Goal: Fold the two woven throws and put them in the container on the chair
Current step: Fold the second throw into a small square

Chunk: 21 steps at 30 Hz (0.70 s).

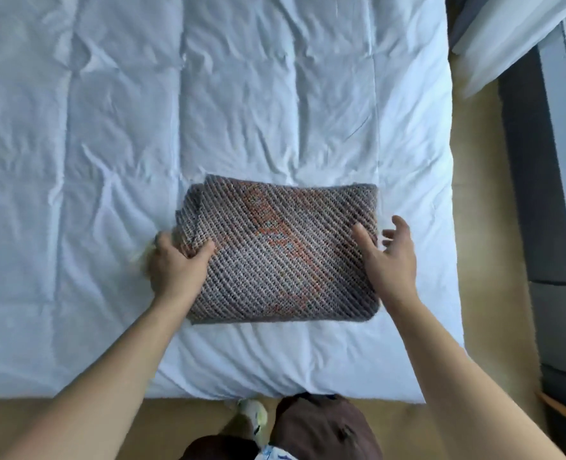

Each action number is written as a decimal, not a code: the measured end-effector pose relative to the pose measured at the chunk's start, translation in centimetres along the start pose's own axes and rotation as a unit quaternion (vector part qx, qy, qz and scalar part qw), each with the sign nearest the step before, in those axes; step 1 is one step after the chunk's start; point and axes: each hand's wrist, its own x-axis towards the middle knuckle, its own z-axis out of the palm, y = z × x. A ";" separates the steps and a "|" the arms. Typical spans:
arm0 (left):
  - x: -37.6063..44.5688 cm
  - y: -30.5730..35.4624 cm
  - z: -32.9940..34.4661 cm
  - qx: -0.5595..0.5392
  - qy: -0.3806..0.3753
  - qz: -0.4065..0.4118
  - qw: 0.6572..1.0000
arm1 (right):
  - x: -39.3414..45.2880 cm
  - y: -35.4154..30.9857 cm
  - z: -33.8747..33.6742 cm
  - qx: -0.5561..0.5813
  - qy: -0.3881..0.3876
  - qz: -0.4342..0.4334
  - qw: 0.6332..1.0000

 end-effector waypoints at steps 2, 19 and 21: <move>-0.9 -1.0 2.4 0.073 0.041 0.037 0.996 | -1.3 1.5 2.6 -0.120 0.050 -0.132 0.983; 1.3 -7.8 11.3 0.291 -0.065 0.287 0.910 | 1.6 7.7 10.0 -0.294 -0.024 -0.195 0.935; 1.3 -8.4 9.0 0.194 0.027 0.130 0.972 | 2.0 7.6 8.4 -0.123 0.005 -0.033 0.992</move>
